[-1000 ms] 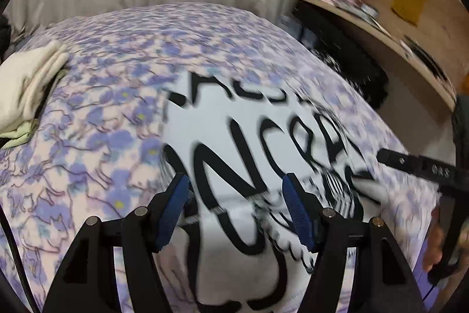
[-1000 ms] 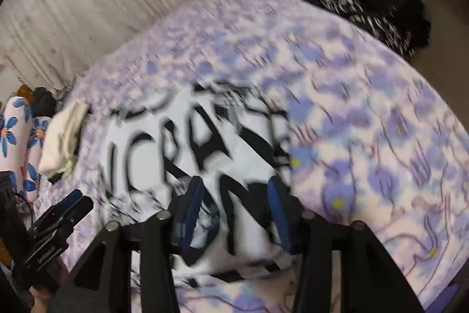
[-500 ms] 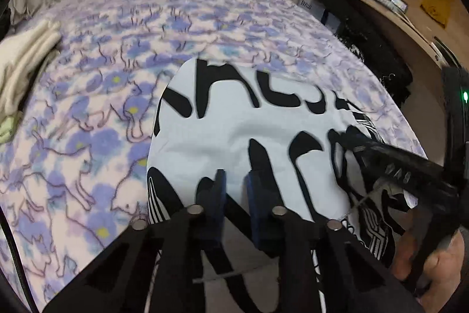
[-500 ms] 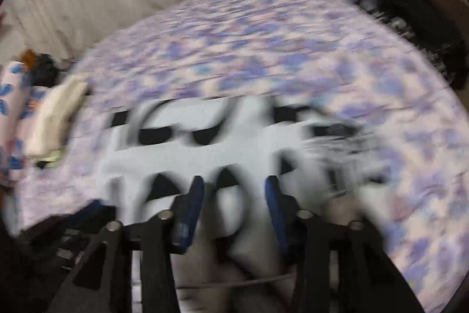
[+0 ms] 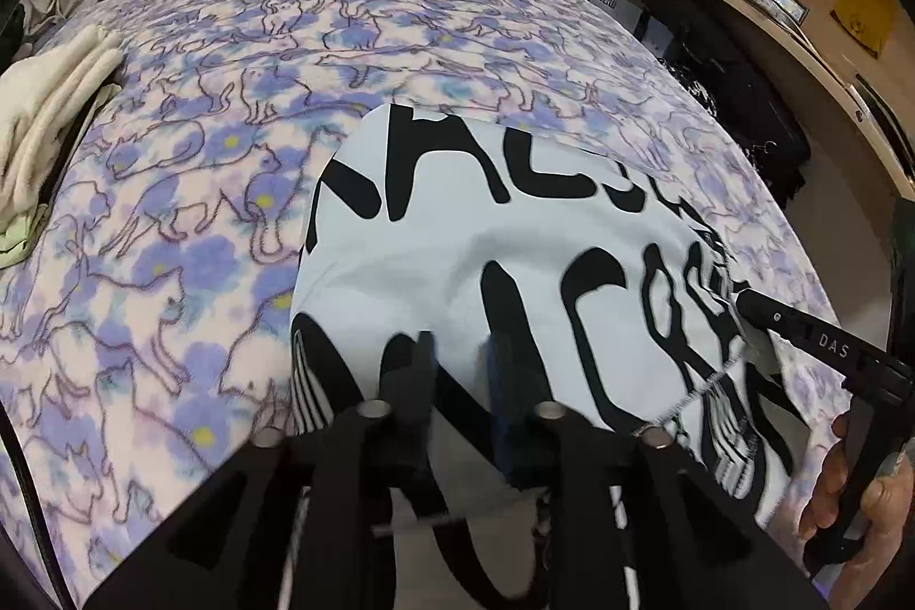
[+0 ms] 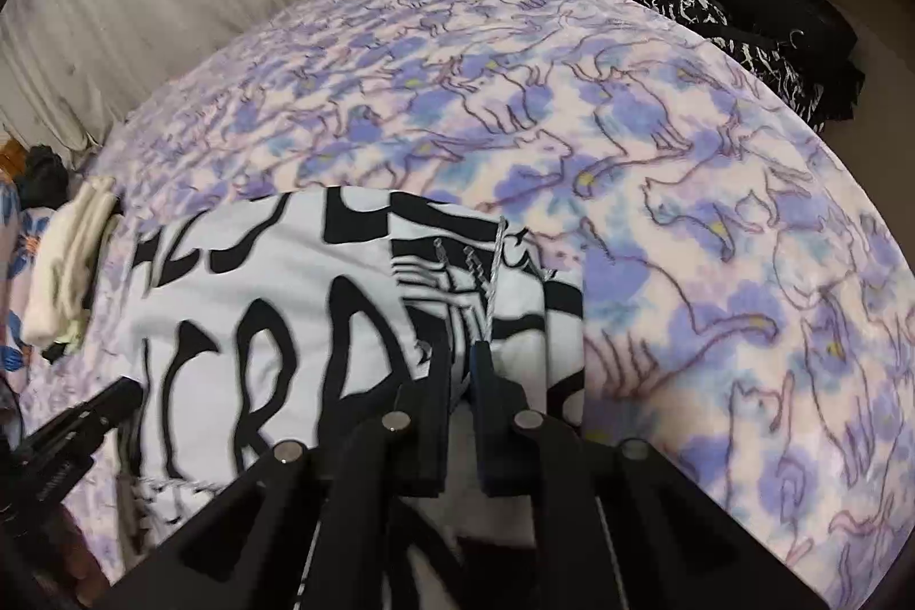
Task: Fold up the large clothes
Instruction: 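Open both grippers and press the folded bundle flat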
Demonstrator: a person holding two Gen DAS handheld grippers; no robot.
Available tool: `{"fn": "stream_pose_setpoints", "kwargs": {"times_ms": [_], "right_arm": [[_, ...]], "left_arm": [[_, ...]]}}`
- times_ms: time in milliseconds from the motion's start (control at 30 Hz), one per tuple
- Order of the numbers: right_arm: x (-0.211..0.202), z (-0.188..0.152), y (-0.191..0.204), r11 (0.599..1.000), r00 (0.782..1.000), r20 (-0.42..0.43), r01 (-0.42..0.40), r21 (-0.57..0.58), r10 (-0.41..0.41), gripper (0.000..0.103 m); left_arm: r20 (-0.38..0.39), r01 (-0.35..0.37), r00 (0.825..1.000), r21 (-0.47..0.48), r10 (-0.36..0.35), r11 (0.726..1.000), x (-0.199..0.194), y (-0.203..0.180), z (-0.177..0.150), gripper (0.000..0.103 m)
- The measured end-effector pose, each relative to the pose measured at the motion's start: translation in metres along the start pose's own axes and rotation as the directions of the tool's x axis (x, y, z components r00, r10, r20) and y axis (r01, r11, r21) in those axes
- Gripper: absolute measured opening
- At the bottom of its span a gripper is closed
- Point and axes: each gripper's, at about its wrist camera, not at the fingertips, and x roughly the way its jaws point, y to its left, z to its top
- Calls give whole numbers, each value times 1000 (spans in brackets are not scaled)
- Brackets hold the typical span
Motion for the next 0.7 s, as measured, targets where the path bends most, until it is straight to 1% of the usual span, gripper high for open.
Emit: {"fn": "stream_pose_setpoints", "kwargs": {"times_ms": [33, 67, 100, 133, 167, 200, 233, 300, 367, 467, 533, 600, 700], "right_arm": [[-9, -3, 2, 1000, 1000, 4, -16, 1, 16, 7], [-16, -4, 4, 1000, 1000, 8, -21, -2, 21, 7], [-24, -7, 7, 1000, 1000, 14, -28, -10, 28, 7], [-31, -9, 9, 999, 999, 18, -36, -17, 36, 7], [-40, -11, 13, 999, 999, 23, -45, -25, 45, 9], [-48, -14, 16, 998, 998, 28, -52, -33, 53, 13], [-55, -16, 18, 997, 998, 33, -59, -41, 61, 17], [-70, -22, 24, 995, 996, 45, -75, -62, 78, 34], [-87, -27, 30, 992, 993, 62, -92, -85, 97, 40], [-111, -37, 40, 986, 989, 78, -118, -116, 127, 41], [-124, -44, 45, 982, 986, 82, -131, -136, 143, 48], [-134, -52, 48, 979, 987, 82, -127, -156, 141, 66], [-145, -63, 51, 975, 987, 74, -128, -184, 144, 68]], "left_arm": [[5, -4, 1000, 0, 4, 1000, -8, -1, -1, 27], [12, -8, 1000, 1, 8, 1000, -16, -2, -1, 33], [28, -10, 1000, 3, 10, 1000, -26, -3, -2, 44], [42, -14, 999, 6, 14, 1000, -35, -3, -3, 49], [64, -23, 998, 8, 23, 1000, -48, -5, -6, 57], [77, -28, 997, 10, 27, 1000, -55, -6, -7, 61], [92, -36, 995, 12, 35, 999, -66, -6, -10, 62], [107, -43, 993, 12, 42, 999, -83, -7, -15, 65], [112, -61, 992, 3, 61, 998, -98, -5, -22, 66], [112, -81, 990, -14, 82, 997, -113, -1, -31, 71], [115, -77, 990, -37, 81, 996, -125, 4, -39, 73], [114, -72, 991, -48, 77, 996, -134, 8, -46, 75], [115, -77, 990, -61, 83, 995, -146, 13, -55, 77]]}}
